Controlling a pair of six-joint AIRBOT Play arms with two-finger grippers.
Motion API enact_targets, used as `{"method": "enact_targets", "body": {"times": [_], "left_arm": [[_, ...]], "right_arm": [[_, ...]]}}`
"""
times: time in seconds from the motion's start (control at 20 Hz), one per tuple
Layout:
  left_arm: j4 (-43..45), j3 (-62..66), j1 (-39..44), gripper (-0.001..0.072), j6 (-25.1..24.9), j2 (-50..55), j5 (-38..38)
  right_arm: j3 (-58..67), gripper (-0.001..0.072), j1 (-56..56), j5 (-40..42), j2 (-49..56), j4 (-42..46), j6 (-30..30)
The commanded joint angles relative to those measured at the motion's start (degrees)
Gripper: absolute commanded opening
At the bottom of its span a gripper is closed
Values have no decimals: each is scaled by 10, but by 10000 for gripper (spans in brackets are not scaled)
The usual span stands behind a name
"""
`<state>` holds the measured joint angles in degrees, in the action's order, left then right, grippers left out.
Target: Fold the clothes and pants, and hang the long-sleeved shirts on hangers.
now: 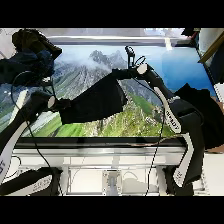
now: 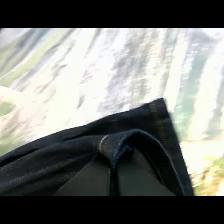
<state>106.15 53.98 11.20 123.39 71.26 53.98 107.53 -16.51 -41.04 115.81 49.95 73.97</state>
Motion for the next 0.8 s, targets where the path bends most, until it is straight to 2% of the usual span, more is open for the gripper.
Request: {"method": "enact_targets", "body": {"times": [0.0, 0.15, 0.2, 0.25, 0.3, 0.35, 0.4, 0.45, 0.7, 0.75], "left_arm": [[-30, 31, -10, 511, 9, 44, -49], [-47, 34, -17, 511, 18, 45, -51], [-47, 38, -22, 511, 48, 41, -54], [-46, 43, -27, 511, 65, 34, -62], [-47, 47, -33, 512, 68, 22, -76], [-46, 50, -39, 531, 68, 8, -89], [-46, 52, -46, 674, 68, -10, -100], [-47, 52, -55, 702, 70, -28, -110], [-46, 52, -85, 702, 69, -108, -115], [-46, 52, -85, 702, 67, -118, -115]], "right_arm": [[5, 9, -4, -6, 17, -2, 4], [7, 17, -3, -9, 18, -2, 4], [15, 136, 0, -17, 18, -2, 4], [28, 343, 4, -30, 18, -1, 5], [45, 420, 10, -49, 18, -1, 4], [68, 420, 20, -79, 18, 1, 4], [91, 420, 33, -114, 18, 7, 4], [111, 420, 50, -151, 15, 14, 5], [84, 423, 159, -337, -21, 12, 20], [62, 459, 177, -372, -24, 3, 21]]}}
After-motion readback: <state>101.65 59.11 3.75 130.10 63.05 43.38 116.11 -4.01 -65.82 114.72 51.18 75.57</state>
